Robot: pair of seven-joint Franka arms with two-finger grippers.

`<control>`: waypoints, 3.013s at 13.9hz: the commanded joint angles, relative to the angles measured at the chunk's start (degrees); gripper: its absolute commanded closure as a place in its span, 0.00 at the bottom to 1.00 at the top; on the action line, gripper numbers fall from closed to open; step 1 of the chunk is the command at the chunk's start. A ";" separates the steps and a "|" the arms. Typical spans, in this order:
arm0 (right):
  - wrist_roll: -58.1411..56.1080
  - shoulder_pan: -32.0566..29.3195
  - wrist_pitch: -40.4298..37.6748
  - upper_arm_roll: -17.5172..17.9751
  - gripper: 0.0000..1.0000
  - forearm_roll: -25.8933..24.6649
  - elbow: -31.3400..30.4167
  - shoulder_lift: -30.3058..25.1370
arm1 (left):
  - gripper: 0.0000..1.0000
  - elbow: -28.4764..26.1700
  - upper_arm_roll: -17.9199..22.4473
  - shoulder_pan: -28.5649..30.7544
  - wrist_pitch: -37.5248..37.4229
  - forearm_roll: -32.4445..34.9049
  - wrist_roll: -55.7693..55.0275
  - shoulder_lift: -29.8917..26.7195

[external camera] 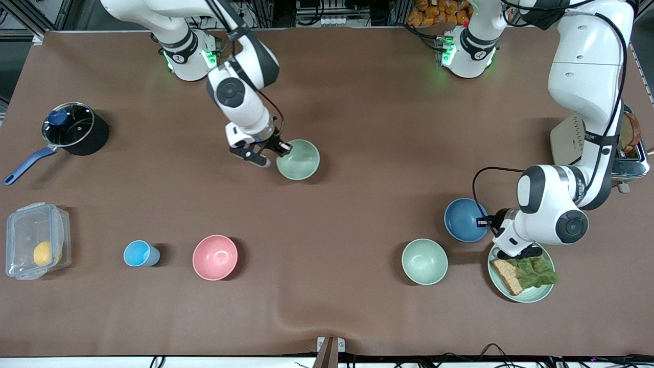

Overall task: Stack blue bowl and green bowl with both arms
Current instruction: 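Carry the green bowl with the right gripper while the left gripper lifts the blue bowl, then move the blue bowl with the left gripper over the green bowl and lower it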

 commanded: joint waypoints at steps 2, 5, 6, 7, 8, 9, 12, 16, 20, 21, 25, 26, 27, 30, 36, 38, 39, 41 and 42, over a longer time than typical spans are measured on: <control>3.78 4.00 4.15 -0.62 1.00 0.81 0.12 2.68 | 1.00 0.04 0.30 0.89 0.32 0.21 -1.05 -2.66; 6.86 4.80 6.10 -0.62 0.81 0.81 0.12 4.09 | 1.00 0.39 0.21 1.59 0.31 -0.50 -5.59 -5.04; 7.91 4.45 5.75 -0.53 0.30 0.81 0.20 4.00 | 1.00 0.56 0.12 1.59 0.40 -0.58 -6.75 -5.31; 9.14 4.36 5.57 -0.62 0.10 0.81 0.29 4.00 | 1.00 0.48 0.03 1.59 0.40 -0.67 -7.28 -5.48; 10.72 4.45 5.48 -0.53 0.00 0.81 0.73 4.00 | 1.00 0.21 -0.14 1.68 0.40 -0.93 -8.42 -6.18; 11.69 4.54 5.39 -0.53 0.00 0.81 0.99 4.00 | 1.00 0.04 -0.14 1.76 0.40 -3.55 -10.17 -7.32; 11.79 3.84 -0.55 -0.79 0.00 0.81 4.32 3.92 | 1.00 -4.07 -0.14 1.77 1.01 -9.63 -11.94 -12.32; 12.49 0.33 -16.64 -0.88 0.00 1.07 12.84 3.47 | 1.00 -10.50 -5.48 0.45 1.10 -9.64 -13.69 -17.17; 17.67 -2.92 -18.43 -0.88 0.00 5.18 14.53 3.91 | 1.00 -11.39 -12.78 -3.41 1.02 -9.11 -25.97 -18.32; 17.50 -5.02 -18.08 -0.79 0.00 8.16 14.45 4.44 | 1.00 -11.30 -14.19 -5.33 1.10 -8.94 -29.66 -18.32; 14.87 -5.75 -14.92 -0.79 0.00 19.51 14.27 8.83 | 1.00 -10.51 -14.64 -13.86 3.39 -8.85 -39.27 -17.79; 13.65 -7.14 -14.91 -0.79 0.00 22.31 14.27 9.45 | 1.00 -10.60 -14.64 -15.88 3.56 -8.76 -40.15 -17.18; 11.63 -8.37 -15.00 -0.70 0.00 26.08 14.36 9.97 | 1.00 -10.60 -14.64 -17.90 3.56 -8.67 -40.94 -15.61; -0.57 -8.56 -15.00 -0.79 0.00 35.85 12.87 11.73 | 1.00 -11.04 -14.12 -25.30 6.53 -3.77 -45.86 -11.65; -4.47 -8.73 -14.73 -0.79 0.00 42.64 12.77 13.84 | 1.00 -10.95 -14.29 -27.94 11.12 -3.57 -48.77 -11.38; -4.47 -8.73 -14.73 -0.79 0.00 42.65 12.77 14.02 | 1.00 -10.86 -14.29 -28.82 12.26 -3.49 -49.65 -10.85; -4.47 -8.73 -14.73 -0.79 0.00 42.65 12.77 14.02 | 1.00 -10.86 -14.29 -29.43 12.44 -3.49 -49.74 -10.59; -4.56 -8.73 -14.65 -0.79 0.00 42.65 12.86 14.11 | 1.00 -10.86 -14.20 -30.66 12.44 -3.49 -49.74 -9.36; -4.47 -8.65 -14.65 -0.79 0.00 42.65 12.86 14.11 | 1.00 -10.86 -14.12 -31.01 12.53 -3.49 -49.74 -9.01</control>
